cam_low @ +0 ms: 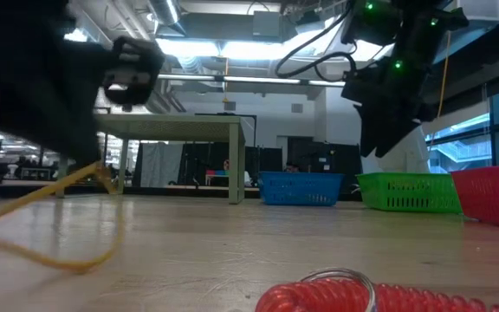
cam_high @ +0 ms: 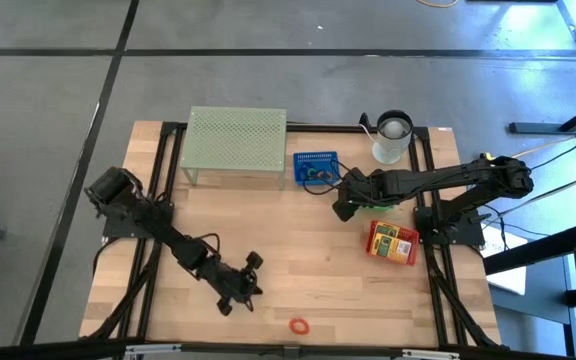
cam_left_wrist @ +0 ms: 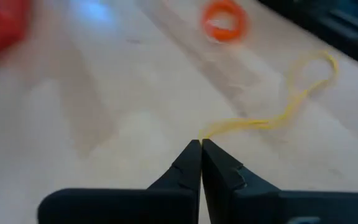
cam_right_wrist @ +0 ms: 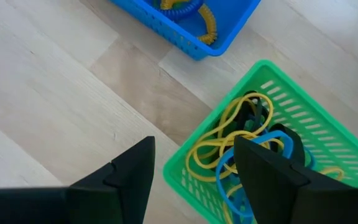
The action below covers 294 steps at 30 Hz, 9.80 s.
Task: Pick & Place Office Desk Supplies
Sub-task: Put the yellow rubber band into the green bin, then put the orange spring keychain into the blue bin
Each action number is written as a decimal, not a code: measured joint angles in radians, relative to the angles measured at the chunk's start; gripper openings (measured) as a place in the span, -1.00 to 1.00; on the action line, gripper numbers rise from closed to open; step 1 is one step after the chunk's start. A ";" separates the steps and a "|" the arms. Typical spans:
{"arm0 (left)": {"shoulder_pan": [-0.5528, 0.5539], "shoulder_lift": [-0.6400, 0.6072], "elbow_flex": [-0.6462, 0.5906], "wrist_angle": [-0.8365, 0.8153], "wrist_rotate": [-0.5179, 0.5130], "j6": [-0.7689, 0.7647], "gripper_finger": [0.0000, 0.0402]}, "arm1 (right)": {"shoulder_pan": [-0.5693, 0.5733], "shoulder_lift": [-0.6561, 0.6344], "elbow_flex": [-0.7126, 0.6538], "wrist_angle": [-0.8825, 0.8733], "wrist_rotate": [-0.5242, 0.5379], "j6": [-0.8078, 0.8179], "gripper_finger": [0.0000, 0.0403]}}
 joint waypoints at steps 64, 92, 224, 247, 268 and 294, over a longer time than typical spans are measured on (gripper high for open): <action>0.340 -0.349 0.004 0.482 0.049 0.470 -0.99 | 0.268 0.000 0.000 1.095 -0.415 -0.590 0.09; 0.482 -0.349 0.004 0.586 0.150 0.479 -0.99 | 0.219 0.001 0.000 1.220 -0.347 -0.607 0.09; 0.343 -0.349 0.003 0.018 0.115 -0.125 -0.16 | 0.632 0.415 0.000 1.040 -0.136 -0.447 -0.28; 0.343 -0.349 0.001 0.016 0.115 -0.134 -0.16 | 0.651 0.687 0.361 0.722 -0.257 -0.577 -0.12; 0.343 -0.349 0.000 0.017 0.114 -0.154 -0.16 | 0.560 0.684 0.365 0.577 -0.140 -0.679 -0.32; 0.343 -0.349 0.000 0.016 0.114 -0.169 -0.16 | 0.511 0.599 0.355 0.520 -0.021 -0.631 -0.93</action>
